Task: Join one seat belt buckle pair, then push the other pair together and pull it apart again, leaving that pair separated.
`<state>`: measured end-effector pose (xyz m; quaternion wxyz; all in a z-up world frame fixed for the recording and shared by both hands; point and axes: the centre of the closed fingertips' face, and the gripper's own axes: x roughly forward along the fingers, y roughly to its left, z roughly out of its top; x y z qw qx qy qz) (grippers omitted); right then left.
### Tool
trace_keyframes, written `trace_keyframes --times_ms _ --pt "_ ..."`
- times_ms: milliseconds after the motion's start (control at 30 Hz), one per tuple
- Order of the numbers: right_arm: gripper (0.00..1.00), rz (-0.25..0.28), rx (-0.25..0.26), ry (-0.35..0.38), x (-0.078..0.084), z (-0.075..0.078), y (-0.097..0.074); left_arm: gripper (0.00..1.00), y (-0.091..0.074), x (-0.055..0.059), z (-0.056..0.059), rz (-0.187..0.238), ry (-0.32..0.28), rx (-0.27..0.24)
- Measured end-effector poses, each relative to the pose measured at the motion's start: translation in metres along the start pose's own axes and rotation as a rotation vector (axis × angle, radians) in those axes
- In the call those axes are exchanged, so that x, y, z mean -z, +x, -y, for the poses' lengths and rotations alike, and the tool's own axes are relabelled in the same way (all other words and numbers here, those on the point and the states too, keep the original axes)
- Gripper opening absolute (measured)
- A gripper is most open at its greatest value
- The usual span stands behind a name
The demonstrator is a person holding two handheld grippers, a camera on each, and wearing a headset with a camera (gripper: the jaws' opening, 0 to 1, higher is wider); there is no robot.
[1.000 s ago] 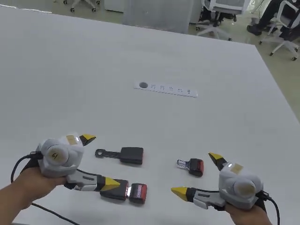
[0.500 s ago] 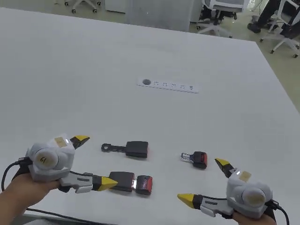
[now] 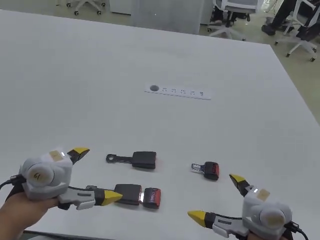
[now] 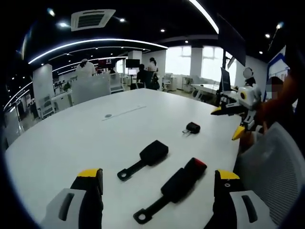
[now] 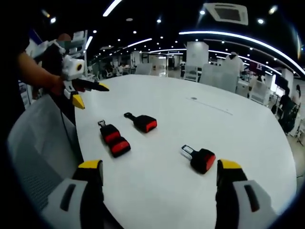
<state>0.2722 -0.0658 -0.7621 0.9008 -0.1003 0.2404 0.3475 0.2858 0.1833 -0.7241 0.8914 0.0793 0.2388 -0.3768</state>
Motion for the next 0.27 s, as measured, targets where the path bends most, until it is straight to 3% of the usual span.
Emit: trace_keyframes --times_ms 267 --pt "1.00 -0.008 0.001 0.008 0.0048 -0.0022 -0.0021 1.00 -0.0026 0.0034 0.0019 -0.004 -0.002 0.005"
